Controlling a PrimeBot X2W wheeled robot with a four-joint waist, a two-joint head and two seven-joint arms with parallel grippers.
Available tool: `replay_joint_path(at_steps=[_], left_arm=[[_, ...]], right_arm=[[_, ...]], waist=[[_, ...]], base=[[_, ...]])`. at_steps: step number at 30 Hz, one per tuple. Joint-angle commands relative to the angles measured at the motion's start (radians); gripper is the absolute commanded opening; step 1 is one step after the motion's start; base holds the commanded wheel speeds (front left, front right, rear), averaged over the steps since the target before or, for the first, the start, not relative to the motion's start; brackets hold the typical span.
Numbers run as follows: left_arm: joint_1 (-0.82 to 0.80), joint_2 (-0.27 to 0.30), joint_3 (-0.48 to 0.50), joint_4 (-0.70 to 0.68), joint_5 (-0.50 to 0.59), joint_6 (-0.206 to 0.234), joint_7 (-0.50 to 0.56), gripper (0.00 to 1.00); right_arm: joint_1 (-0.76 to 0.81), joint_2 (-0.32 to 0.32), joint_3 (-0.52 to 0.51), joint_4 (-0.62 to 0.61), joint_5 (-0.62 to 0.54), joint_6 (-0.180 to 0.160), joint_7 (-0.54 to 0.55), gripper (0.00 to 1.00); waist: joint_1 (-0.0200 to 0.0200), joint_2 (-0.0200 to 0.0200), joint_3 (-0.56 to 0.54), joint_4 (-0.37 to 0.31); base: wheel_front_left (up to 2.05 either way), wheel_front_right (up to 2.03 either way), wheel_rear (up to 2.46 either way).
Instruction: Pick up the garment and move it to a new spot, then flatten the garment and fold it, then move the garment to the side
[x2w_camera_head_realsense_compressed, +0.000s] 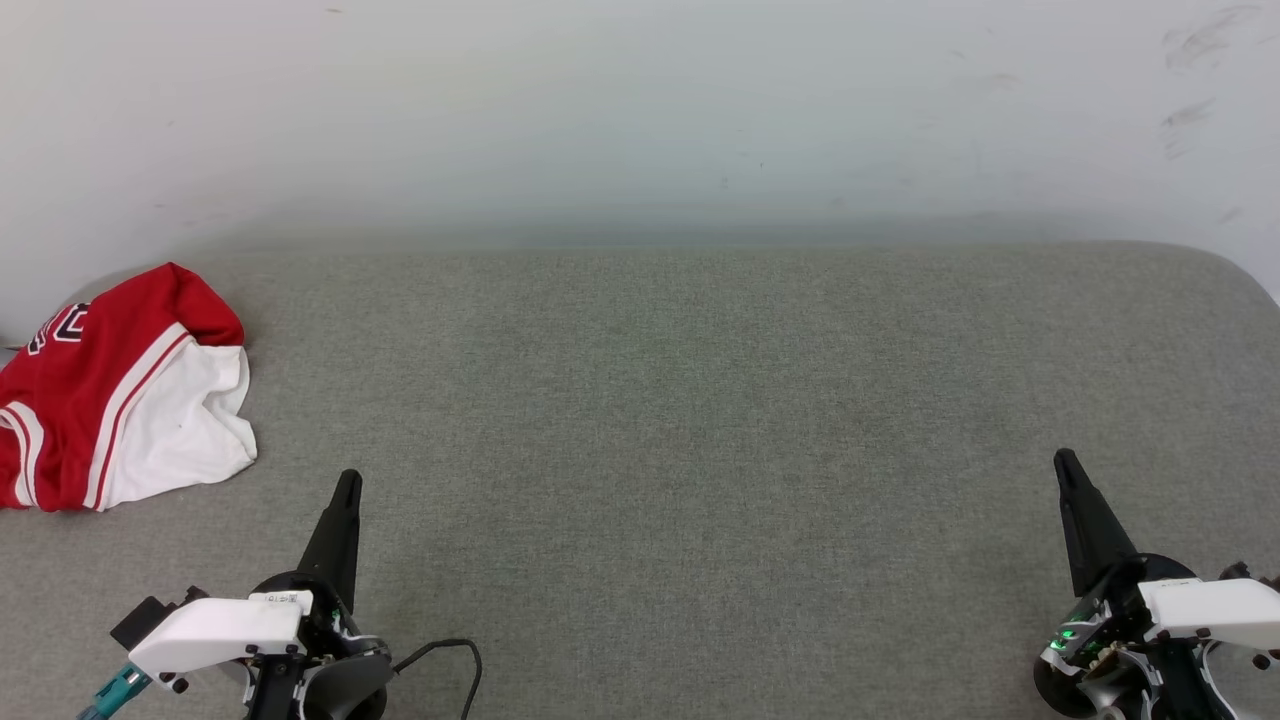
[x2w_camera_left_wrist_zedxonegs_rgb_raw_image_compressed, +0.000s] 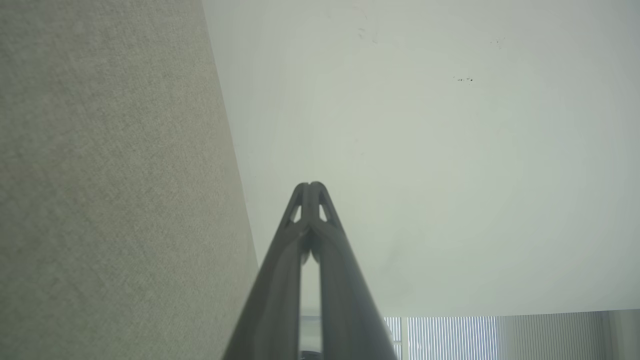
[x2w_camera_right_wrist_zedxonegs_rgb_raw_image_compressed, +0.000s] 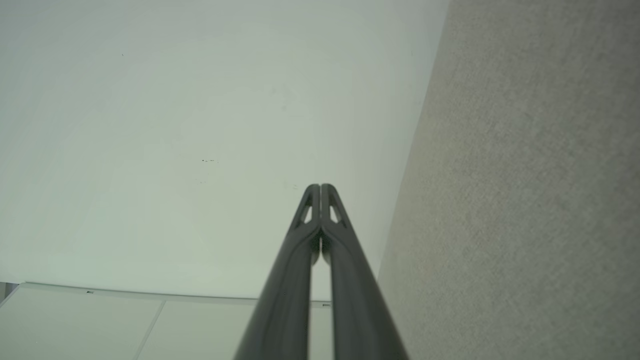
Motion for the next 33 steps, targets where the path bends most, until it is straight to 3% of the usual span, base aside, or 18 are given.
replay_joint_path(at_steps=[1,25,26,33], left_arm=[[-0.006,-0.002,0.002,-0.002,-0.002,-0.002,0.002,0.00],[-0.006,-0.002,0.003,-0.002,-0.002,-0.002,0.002,0.00],[0.001,0.000,-0.001,0.003,0.000,0.000,0.000,1.00],[0.027,-0.002,-0.009,0.013,0.018,0.000,-0.021,1.00]], right_arm=[[-0.012,0.004,0.000,0.000,-0.005,0.000,0.001,0.00],[-0.012,0.004,0.001,0.000,-0.005,0.000,0.001,0.00],[0.002,0.000,0.001,0.003,0.000,0.000,0.000,1.00],[0.031,0.000,0.003,0.026,-0.020,0.000,-0.020,1.00]], waist=[[0.0000,0.0000,0.000,0.000],[0.0000,0.0000,0.000,0.000],[0.0000,0.0000,0.000,0.000],[0.0000,0.0000,0.001,0.000]], base=[[0.00,0.00,0.00],[0.00,0.00,0.00],[0.00,0.00,0.00],[0.00,0.00,0.00]])
